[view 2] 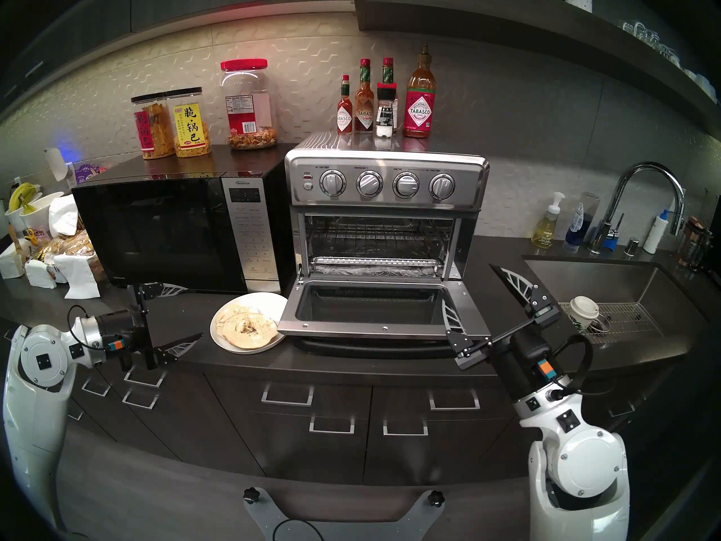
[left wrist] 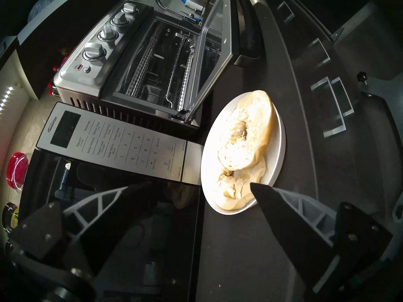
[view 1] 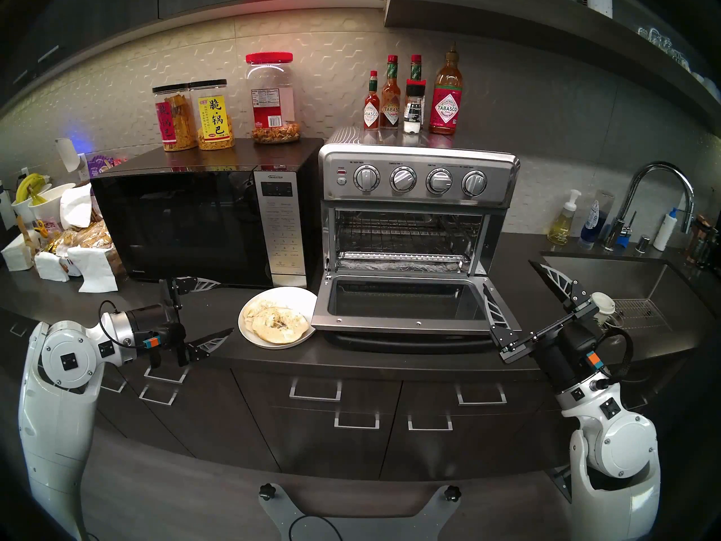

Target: Open the oven and place the bagel inside on the rack

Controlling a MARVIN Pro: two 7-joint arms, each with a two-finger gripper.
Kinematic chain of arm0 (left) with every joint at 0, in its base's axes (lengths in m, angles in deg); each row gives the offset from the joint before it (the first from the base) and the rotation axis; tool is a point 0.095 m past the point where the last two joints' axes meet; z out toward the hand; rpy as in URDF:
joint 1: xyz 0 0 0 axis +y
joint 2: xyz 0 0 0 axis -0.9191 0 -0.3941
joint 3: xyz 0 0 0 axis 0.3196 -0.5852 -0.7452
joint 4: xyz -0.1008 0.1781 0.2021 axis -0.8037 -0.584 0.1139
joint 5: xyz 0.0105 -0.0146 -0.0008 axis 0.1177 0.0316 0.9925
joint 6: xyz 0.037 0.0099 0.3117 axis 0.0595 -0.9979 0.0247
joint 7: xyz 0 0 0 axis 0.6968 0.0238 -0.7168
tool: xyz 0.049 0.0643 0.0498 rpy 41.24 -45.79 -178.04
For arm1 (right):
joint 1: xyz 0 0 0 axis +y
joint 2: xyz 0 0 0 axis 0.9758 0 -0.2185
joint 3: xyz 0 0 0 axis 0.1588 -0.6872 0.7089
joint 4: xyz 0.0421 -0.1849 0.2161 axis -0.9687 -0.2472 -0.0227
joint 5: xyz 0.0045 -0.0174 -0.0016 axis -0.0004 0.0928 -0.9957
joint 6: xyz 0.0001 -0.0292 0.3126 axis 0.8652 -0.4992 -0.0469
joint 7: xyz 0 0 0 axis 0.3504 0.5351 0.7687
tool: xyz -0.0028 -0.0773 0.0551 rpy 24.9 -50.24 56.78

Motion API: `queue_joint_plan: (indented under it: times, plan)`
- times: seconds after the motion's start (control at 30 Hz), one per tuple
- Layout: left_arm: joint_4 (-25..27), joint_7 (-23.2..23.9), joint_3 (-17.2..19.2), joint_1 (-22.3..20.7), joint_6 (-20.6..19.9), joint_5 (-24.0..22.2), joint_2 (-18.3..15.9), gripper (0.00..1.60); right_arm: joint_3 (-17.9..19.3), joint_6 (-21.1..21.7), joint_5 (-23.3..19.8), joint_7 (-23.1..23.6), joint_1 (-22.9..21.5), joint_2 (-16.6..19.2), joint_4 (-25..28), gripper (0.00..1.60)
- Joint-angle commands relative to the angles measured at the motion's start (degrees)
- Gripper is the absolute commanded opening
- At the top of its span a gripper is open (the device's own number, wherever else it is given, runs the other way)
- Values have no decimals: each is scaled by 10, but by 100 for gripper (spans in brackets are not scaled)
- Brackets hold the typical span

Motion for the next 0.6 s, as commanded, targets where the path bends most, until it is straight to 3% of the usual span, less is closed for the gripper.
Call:
queue_joint_plan:
  times: [0.0,0.57]
  plan:
    - [7,0,0,-1,11,-10,-1,160,0,-3,-3,2,-1,1,13,160]
    - [-13,9,-40,-34,12,2,-5,160,0,-3,-3,1,-1,1,13,160]
